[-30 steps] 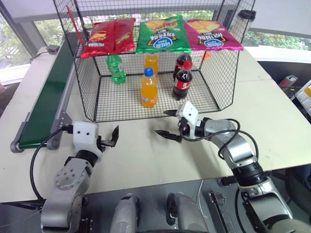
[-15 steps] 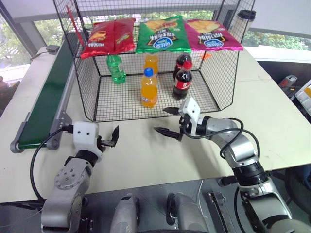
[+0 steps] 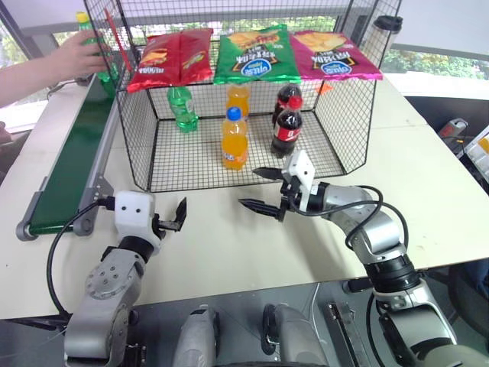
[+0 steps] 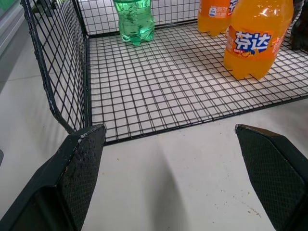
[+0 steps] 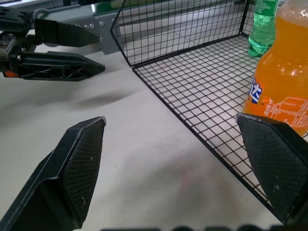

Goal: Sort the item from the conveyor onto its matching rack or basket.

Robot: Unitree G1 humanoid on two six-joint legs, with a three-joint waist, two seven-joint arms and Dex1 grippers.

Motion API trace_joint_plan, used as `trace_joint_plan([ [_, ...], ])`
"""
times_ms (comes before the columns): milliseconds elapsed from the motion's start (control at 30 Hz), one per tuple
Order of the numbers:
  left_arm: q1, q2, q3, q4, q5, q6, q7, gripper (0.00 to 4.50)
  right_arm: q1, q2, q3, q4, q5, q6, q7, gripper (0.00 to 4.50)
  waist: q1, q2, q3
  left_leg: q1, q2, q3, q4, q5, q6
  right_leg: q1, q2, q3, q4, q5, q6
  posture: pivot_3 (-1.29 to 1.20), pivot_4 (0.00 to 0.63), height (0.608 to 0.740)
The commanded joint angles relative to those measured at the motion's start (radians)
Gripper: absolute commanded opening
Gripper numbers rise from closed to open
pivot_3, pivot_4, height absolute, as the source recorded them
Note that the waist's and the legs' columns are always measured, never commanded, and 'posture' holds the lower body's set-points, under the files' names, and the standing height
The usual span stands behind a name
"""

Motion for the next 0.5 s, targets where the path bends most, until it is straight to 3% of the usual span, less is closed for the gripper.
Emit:
trace_joint_plan([
  [33,-0.009,0.008,-0.001,-0.045,0.003,-0.014,0.001,4.47,-0.027,0.008,-0.032,-0.055,0.023,-0.001,-0.005,4.50,0.000,0.000,0.000,0.000,0.000,0.000,0.000,0.000,0.000,0.000,0.000,0.000,0.000,0.000,0.000,0.00,0.150,0.740],
  [500,-0.022,0.011,0.008,-0.048,0.004,-0.014,0.005,4.47,-0.046,0.028,-0.044,-0.061,0.054,0.010,-0.018,4.50,0.000,0.000,0.000,0.000,0.000,0.000,0.000,0.000,0.000,0.000,0.000,0.000,0.000,0.000,0.000,0.00,0.150,0.740],
])
